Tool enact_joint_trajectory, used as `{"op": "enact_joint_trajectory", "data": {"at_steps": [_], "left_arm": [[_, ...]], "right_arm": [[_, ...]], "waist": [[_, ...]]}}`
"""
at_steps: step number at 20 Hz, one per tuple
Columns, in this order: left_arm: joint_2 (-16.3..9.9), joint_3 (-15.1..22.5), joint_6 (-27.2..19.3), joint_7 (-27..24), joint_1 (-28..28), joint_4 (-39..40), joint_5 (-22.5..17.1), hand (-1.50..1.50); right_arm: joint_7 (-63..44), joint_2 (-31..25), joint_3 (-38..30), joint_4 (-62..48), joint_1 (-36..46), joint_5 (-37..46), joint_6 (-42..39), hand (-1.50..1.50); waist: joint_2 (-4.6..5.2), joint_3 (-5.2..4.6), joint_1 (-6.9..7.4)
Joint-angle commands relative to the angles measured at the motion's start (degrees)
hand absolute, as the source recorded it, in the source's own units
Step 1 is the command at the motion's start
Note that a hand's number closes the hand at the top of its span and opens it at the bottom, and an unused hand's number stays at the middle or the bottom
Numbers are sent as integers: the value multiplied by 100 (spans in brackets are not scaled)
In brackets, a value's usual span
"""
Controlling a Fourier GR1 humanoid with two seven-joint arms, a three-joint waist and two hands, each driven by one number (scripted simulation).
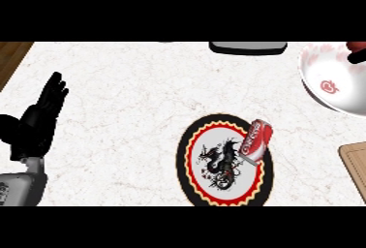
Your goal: Pick the bell pepper from the plate and place it in the bowl
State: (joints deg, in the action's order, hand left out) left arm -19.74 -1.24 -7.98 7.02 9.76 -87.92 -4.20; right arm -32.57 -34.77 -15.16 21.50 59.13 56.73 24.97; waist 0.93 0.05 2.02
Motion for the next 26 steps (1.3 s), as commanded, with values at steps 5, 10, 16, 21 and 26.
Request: {"op": "enact_joint_trajectory", "data": {"at_steps": [5,10,16,21,26], "left_arm": [[172,37,-63,-125,0,68,116,0],[81,-27,96,-42,82,111,56,0],[55,-147,-29,10,-38,40,76,0],[133,-161,-147,133,12,-10,136,0],[55,-299,-51,-64,-314,-11,162,0]], "right_arm": [[541,-150,-698,-833,-345,-690,-355,-150],[1688,-293,-1209,-658,-472,-1284,-307,-150],[2780,-207,-2452,313,-462,-2642,593,-150],[3681,-242,-3252,711,-991,-3697,151,-150],[3741,-21,-3467,1568,-2474,-4295,-785,-150]], "waist": [[12,11,12],[11,18,11],[-89,23,-201],[-96,8,-240],[-166,-12,-402]]}}
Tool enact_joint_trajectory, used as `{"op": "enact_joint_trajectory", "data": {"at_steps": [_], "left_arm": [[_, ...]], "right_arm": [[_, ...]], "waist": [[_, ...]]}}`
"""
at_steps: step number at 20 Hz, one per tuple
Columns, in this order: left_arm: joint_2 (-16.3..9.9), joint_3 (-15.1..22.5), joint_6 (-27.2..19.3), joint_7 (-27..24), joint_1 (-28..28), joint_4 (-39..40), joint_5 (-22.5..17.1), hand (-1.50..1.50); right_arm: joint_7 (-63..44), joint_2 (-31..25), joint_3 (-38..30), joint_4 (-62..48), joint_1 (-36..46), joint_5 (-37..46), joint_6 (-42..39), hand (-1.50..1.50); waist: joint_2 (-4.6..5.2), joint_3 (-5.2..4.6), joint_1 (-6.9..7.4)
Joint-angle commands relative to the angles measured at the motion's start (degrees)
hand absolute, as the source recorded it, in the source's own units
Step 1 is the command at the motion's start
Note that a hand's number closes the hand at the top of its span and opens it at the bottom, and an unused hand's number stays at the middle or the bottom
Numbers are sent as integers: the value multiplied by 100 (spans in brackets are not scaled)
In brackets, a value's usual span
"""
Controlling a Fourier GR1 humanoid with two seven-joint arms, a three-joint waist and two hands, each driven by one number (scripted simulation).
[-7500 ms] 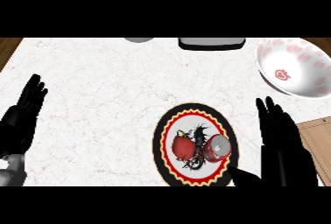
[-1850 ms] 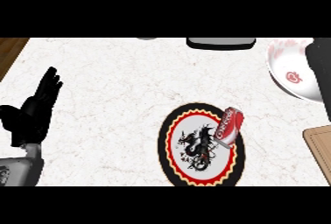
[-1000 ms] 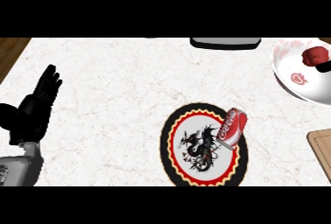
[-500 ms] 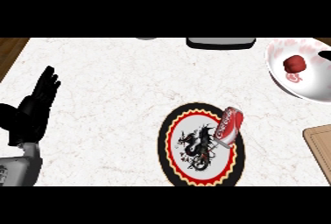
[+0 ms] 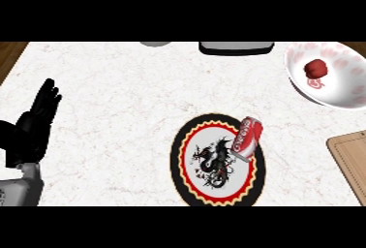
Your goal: Pick the bell pepper from the plate and place it in the bowl
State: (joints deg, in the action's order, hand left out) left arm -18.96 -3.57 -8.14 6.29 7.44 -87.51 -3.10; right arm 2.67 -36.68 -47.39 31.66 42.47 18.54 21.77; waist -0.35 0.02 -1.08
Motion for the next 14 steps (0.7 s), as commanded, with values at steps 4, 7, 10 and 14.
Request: {"op": "enact_joint_trajectory", "data": {"at_steps": [4,7,10,14], "left_arm": [[-121,-69,41,487,-91,-556,-17,0],[23,-234,73,-189,-127,156,-45,0],[12,-63,118,143,-98,-282,62,0],[75,-166,170,-59,-7,39,104,0]], "right_arm": [[-88,96,-412,1544,-1564,-954,-1232,-150],[-2,319,-721,2120,-2189,-1556,-1962,-150],[-187,354,-863,2923,-2779,-1961,-2382,-150],[-676,772,-902,4234,-3269,-2397,-2463,-150]], "waist": [[-52,-10,-84],[-36,-18,-174],[-4,-8,-25],[16,-9,20]]}}
